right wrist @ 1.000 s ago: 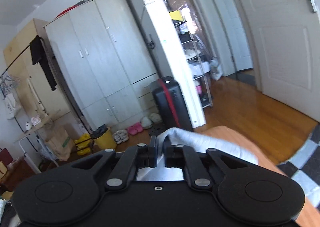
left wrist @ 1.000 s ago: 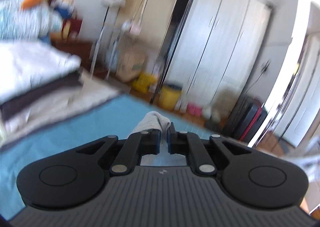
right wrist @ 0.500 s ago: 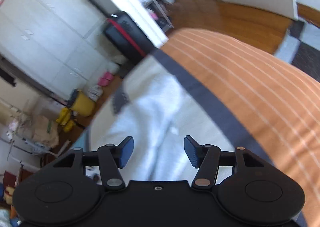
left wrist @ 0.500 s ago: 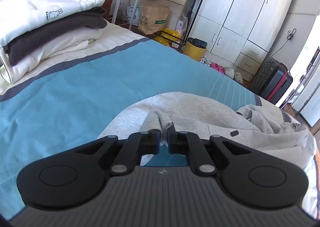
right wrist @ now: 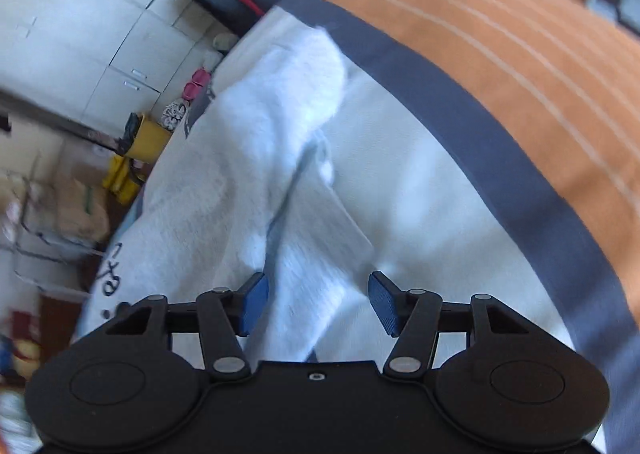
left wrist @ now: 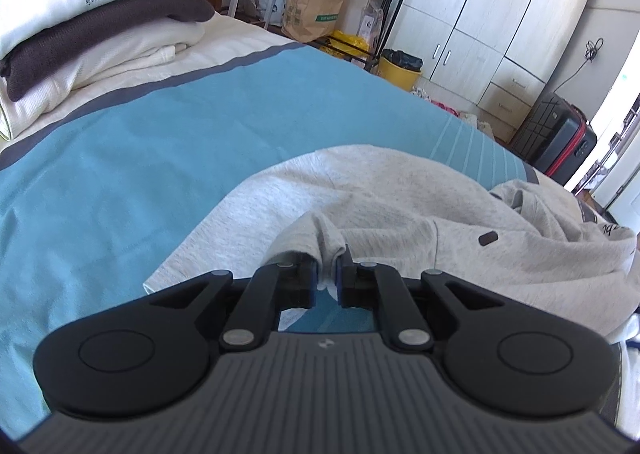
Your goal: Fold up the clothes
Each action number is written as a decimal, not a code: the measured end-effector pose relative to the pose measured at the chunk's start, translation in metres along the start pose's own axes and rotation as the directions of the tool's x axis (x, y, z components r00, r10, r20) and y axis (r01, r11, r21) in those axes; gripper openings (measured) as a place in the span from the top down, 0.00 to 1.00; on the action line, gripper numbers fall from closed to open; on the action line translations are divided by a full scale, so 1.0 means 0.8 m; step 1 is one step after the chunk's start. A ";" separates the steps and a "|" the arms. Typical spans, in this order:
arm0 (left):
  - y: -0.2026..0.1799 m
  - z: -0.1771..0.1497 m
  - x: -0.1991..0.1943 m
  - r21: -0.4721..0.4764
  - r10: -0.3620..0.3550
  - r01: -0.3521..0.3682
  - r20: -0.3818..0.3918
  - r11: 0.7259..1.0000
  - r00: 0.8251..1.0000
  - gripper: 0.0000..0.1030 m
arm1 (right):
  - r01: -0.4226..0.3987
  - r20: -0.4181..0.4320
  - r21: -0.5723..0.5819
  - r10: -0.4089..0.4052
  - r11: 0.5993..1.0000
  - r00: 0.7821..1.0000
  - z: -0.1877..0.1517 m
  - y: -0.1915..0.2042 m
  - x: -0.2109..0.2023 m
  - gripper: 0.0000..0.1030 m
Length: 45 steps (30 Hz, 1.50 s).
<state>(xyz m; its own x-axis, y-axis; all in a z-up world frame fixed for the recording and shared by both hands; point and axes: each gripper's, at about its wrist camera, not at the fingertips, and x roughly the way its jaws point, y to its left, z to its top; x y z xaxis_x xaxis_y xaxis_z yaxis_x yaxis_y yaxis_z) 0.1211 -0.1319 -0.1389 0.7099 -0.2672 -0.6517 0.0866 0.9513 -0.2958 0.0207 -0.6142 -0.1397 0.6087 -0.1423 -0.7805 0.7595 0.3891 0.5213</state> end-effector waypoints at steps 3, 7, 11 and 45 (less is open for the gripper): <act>-0.001 0.001 -0.006 0.021 -0.015 0.015 0.006 1.000 1.000 0.93 | 0.126 0.112 -0.168 -0.108 0.978 0.988 -0.008 0.033 -0.001 0.91; -0.005 0.012 -0.031 0.031 -0.058 0.056 0.044 0.998 0.997 0.93 | 0.175 0.317 -0.258 -0.088 0.950 0.944 -0.022 0.071 -0.082 0.95; -0.008 0.026 -0.065 0.021 -0.161 0.160 0.070 0.987 0.984 0.93 | 0.263 0.555 -0.265 -0.076 0.928 0.829 -0.048 0.069 -0.198 0.95; 0.017 -0.005 -0.106 0.087 -0.378 0.395 -0.166 0.915 0.911 0.60 | 0.342 0.366 -0.241 -0.241 0.908 0.899 -0.078 0.007 -0.306 0.34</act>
